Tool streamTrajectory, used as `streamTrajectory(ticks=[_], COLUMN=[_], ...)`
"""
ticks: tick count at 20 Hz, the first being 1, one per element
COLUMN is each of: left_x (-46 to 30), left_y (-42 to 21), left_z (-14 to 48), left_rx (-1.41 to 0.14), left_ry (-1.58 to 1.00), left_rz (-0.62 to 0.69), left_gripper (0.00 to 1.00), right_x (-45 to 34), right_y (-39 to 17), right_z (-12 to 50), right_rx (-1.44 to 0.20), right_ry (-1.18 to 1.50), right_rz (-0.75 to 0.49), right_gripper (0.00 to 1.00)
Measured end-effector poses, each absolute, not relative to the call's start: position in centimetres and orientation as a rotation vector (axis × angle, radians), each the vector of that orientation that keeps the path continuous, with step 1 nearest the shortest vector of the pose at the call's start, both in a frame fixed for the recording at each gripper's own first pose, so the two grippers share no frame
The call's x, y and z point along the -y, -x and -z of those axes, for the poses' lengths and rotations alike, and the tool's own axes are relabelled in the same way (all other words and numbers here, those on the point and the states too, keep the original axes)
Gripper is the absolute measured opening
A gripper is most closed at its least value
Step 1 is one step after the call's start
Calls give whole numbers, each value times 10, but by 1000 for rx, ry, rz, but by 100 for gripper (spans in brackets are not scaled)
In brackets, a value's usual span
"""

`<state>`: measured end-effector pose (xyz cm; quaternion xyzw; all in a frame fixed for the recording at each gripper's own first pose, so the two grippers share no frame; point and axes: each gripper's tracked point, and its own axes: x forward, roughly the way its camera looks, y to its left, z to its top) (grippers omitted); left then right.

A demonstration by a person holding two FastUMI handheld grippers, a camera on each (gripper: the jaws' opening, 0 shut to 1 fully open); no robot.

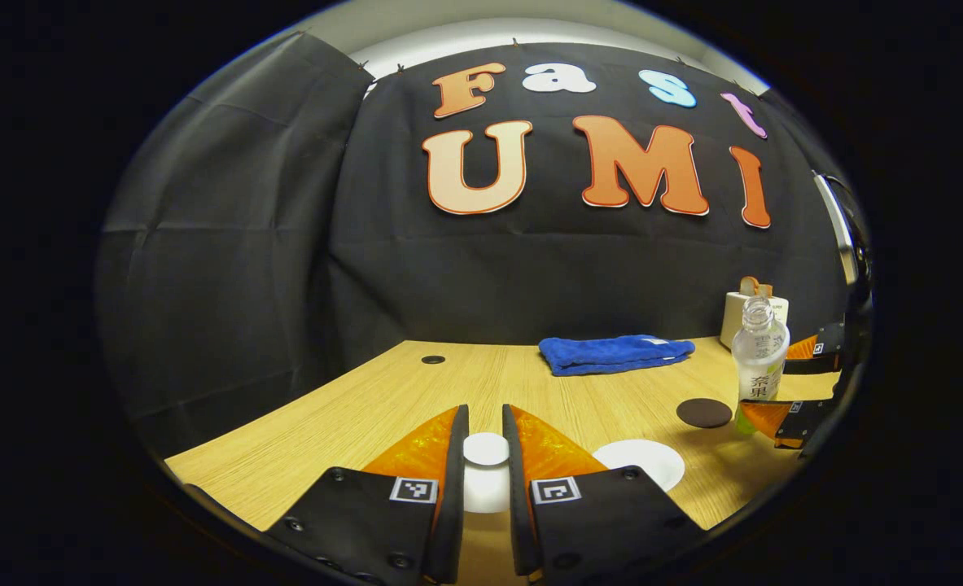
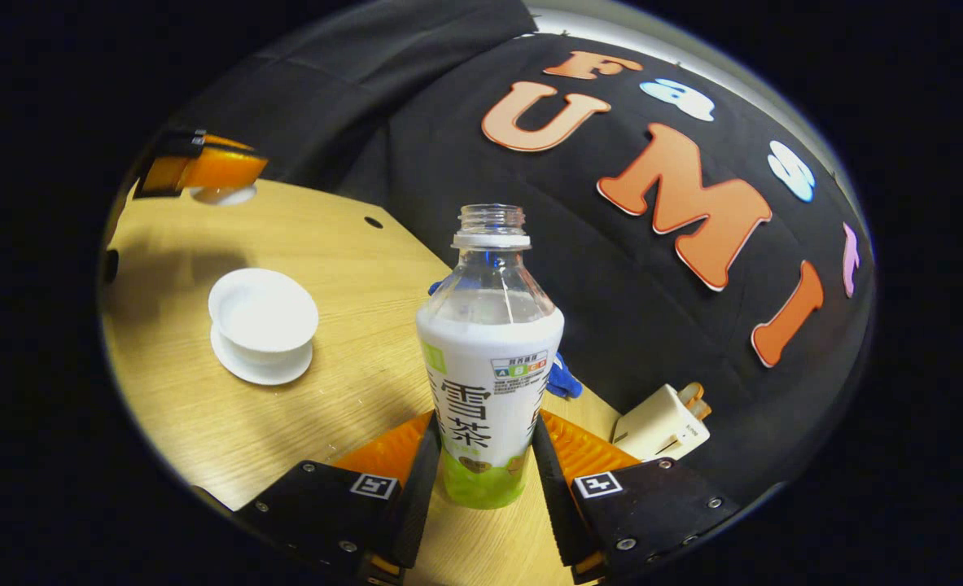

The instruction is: Open the teacup lid with one hand, grasp the water bottle and pour water into the teacup with the other hand; after pouring, place the water bottle on the coaster and then close the teacup lid.

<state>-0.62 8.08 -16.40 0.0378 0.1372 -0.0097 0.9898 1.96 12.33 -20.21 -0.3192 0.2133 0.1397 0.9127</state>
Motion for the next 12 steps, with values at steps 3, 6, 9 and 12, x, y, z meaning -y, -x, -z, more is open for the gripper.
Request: streamTrajectory(ticks=[3,6,9,12], left_x=[-86,-94,-101,-106], left_y=[6,8,8,10], left_z=[163,164,168,173], left_rx=[-271,-277,-285,-298], left_ry=[-81,-88,-92,-100], left_rz=[17,13,5,2], left_gripper=[28,28,28,28], right_x=[-132,-137,-140,-143], right_y=[-24,-28,-28,-27], right_z=[205,208,209,211], right_rx=[-396,-366,-345,-324], right_ry=[829,971,1070,1161], right_rz=[-292,-312,-337,-356], right_gripper=[65,64,64,64])
